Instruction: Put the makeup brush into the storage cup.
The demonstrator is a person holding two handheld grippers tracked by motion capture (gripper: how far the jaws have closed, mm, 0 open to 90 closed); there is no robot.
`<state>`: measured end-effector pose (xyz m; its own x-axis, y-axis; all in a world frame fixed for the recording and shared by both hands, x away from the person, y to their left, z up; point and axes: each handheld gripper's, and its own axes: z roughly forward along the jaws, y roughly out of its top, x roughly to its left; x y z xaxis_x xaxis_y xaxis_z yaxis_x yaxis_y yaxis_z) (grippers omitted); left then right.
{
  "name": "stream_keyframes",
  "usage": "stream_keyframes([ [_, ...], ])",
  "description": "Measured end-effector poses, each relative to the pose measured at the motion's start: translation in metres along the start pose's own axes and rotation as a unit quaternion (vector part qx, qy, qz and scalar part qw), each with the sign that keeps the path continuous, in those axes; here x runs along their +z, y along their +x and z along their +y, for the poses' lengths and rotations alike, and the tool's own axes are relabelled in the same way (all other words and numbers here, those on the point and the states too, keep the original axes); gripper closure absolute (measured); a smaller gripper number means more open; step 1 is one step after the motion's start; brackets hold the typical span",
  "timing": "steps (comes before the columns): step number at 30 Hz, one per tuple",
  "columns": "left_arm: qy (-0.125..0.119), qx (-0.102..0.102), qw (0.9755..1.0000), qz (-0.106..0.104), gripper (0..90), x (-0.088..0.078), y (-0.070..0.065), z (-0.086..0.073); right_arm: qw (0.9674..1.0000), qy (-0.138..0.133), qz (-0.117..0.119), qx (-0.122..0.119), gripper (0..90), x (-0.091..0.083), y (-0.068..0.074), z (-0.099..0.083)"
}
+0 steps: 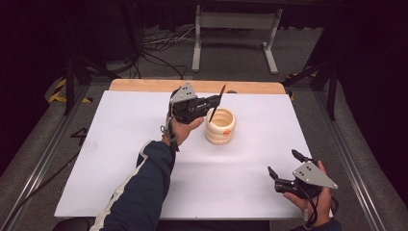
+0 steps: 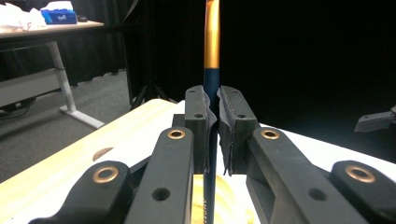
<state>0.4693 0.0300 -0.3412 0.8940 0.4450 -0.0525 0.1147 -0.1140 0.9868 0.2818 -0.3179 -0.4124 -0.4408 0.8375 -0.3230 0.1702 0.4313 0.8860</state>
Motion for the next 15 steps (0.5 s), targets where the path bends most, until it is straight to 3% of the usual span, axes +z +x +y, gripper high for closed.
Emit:
stream_keyframes([
  [15,-0.001,0.009,0.9999,-0.006,82.5,0.027,0.002,-0.003,1.0000,0.000,0.001,-0.001,8.9,0.001,0.000,0.000],
])
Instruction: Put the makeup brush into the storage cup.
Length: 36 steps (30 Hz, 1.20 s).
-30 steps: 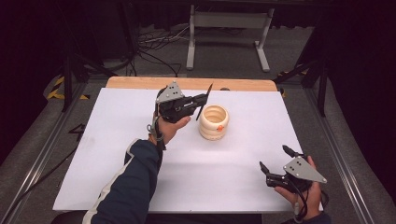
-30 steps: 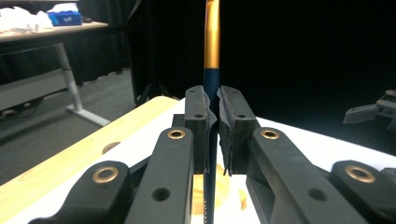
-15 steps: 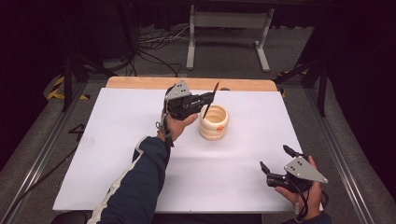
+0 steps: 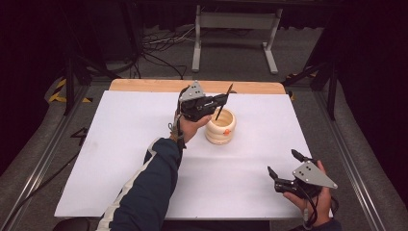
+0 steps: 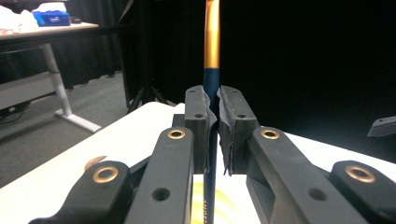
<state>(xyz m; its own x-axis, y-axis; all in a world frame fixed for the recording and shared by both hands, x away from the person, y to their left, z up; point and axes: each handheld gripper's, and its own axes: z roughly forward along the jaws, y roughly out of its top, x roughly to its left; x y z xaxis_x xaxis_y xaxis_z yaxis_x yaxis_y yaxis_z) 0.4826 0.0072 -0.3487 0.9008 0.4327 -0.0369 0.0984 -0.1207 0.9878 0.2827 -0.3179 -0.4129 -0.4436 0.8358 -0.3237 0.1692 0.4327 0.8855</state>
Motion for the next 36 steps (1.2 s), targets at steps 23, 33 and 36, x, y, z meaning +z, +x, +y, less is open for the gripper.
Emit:
stream_keyframes([
  [23,0.022,-0.011,0.9997,0.006,82.5,0.025,0.007,-0.025,0.9999,-0.003,0.008,0.006,8.8,0.000,0.000,0.001],
  [33,0.030,-0.003,0.9995,0.005,82.5,0.027,0.006,-0.037,0.9999,-0.003,0.008,0.007,8.8,0.000,0.000,0.000],
  [36,0.030,-0.008,0.9995,0.004,82.5,0.024,0.005,-0.040,0.9999,-0.003,0.008,0.007,8.8,0.000,-0.001,-0.001],
])
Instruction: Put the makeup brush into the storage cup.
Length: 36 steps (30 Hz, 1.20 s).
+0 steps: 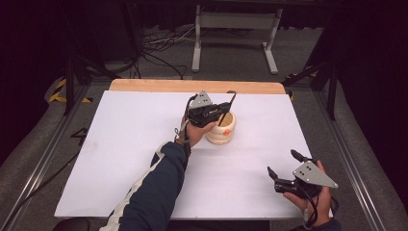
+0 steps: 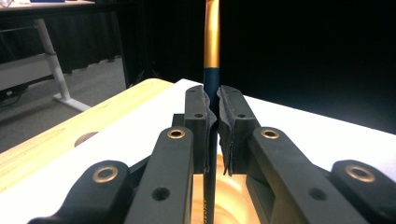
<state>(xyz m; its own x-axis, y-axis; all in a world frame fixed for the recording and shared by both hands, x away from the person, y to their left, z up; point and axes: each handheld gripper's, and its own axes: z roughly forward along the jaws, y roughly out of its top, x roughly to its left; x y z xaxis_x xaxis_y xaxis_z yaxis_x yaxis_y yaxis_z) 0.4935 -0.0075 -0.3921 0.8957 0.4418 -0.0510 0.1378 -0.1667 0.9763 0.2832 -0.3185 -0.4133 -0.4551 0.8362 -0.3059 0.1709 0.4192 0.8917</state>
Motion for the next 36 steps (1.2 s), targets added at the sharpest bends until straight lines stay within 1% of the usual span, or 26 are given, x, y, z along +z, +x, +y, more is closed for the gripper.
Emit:
stream_keyframes([
  [3,0.004,0.007,1.0000,0.004,82.5,-0.002,-0.001,-0.003,1.0000,0.000,0.000,0.000,8.8,0.000,0.000,0.000],
  [6,0.004,0.005,1.0000,-0.004,82.5,-0.005,-0.003,-0.008,1.0000,0.000,0.000,0.002,8.8,0.000,0.000,0.000],
  [9,0.006,0.006,1.0000,-0.004,82.5,-0.006,-0.003,-0.010,1.0000,0.001,0.001,0.000,8.9,0.001,0.001,0.000],
  [14,0.011,0.008,0.9999,-0.007,82.4,-0.009,-0.003,-0.011,1.0000,0.001,0.001,0.000,8.8,0.001,0.000,0.000],
  [15,0.010,0.012,0.9999,-0.007,82.4,-0.010,-0.002,-0.011,1.0000,0.002,0.000,0.000,8.8,0.000,0.000,0.000],
  [17,0.008,0.008,0.9999,-0.009,82.5,-0.010,-0.003,-0.010,1.0000,0.001,-0.001,0.001,8.8,0.000,0.000,0.000],
  [23,0.007,0.011,0.9998,-0.012,82.4,-0.011,-0.004,-0.010,1.0000,0.002,0.000,-0.002,8.8,0.001,0.001,0.000],
  [24,0.009,0.016,0.9998,-0.008,82.4,-0.011,-0.005,-0.010,1.0000,0.002,0.000,-0.003,8.8,0.001,0.001,0.000],
  [26,0.011,0.015,0.9998,-0.009,82.4,-0.011,-0.006,-0.010,1.0000,0.003,0.001,-0.002,8.8,0.001,0.001,0.000],
  [27,0.012,0.019,0.9997,-0.008,82.4,-0.011,-0.006,-0.009,1.0000,0.004,0.001,-0.002,8.8,0.001,0.001,0.000],
  [30,0.010,0.016,0.9998,-0.007,82.4,-0.012,-0.005,-0.009,1.0000,0.003,0.000,-0.002,8.8,0.001,0.001,0.000],
  [32,0.013,0.019,0.9997,-0.009,82.3,-0.011,-0.005,-0.010,1.0000,0.002,0.000,0.000,8.8,0.000,0.000,0.000],
  [33,0.014,0.015,0.9997,-0.009,82.3,-0.012,-0.005,-0.010,1.0000,0.002,0.000,0.000,8.8,0.000,0.000,0.000],
  [34,0.014,0.018,0.9997,-0.005,82.0,-0.012,-0.004,-0.010,1.0000,0.001,0.000,-0.002,8.8,0.000,0.000,0.000],
  [35,0.012,0.013,0.9998,-0.008,81.7,-0.012,-0.004,-0.010,1.0000,0.002,0.000,-0.002,8.8,0.000,0.000,0.000],
  [36,0.011,0.014,0.9998,-0.007,81.7,-0.013,-0.004,-0.010,1.0000,0.002,0.000,-0.001,8.8,0.000,0.000,0.000],
])
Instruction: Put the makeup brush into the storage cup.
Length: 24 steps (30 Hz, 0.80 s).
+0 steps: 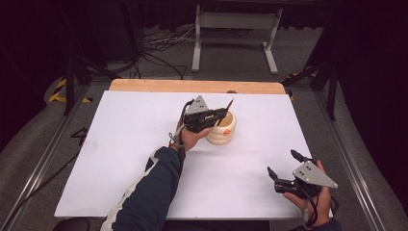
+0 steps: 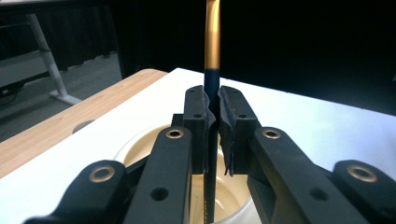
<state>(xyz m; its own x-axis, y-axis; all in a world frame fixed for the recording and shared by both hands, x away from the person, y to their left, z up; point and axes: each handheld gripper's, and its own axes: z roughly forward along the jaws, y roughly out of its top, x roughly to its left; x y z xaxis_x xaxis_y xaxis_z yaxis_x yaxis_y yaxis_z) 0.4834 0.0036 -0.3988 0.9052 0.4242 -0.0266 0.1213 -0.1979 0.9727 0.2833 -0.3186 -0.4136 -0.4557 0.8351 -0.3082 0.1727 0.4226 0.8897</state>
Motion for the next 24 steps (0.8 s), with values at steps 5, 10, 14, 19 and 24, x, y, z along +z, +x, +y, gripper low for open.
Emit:
stream_keyframes([
  [5,0.007,0.007,0.9999,0.000,83.8,0.000,-0.001,0.000,1.0000,0.001,0.002,-0.002,8.8,0.001,0.001,0.000],
  [10,0.006,0.018,0.9998,0.002,81.8,-0.007,-0.002,0.004,1.0000,0.002,0.002,-0.002,8.8,0.001,0.001,0.001],
  [14,0.004,0.028,0.9996,0.008,80.8,-0.013,-0.004,0.007,1.0000,0.003,0.002,-0.002,8.8,0.001,0.001,0.000],
  [19,0.004,0.039,0.9990,0.019,76.5,-0.020,-0.006,0.010,1.0000,0.002,0.002,-0.003,8.8,0.001,0.002,0.001],
  [24,0.009,0.062,0.9976,0.029,72.4,-0.030,-0.011,0.014,1.0000,0.004,0.002,-0.005,8.8,0.002,0.002,0.000],
])
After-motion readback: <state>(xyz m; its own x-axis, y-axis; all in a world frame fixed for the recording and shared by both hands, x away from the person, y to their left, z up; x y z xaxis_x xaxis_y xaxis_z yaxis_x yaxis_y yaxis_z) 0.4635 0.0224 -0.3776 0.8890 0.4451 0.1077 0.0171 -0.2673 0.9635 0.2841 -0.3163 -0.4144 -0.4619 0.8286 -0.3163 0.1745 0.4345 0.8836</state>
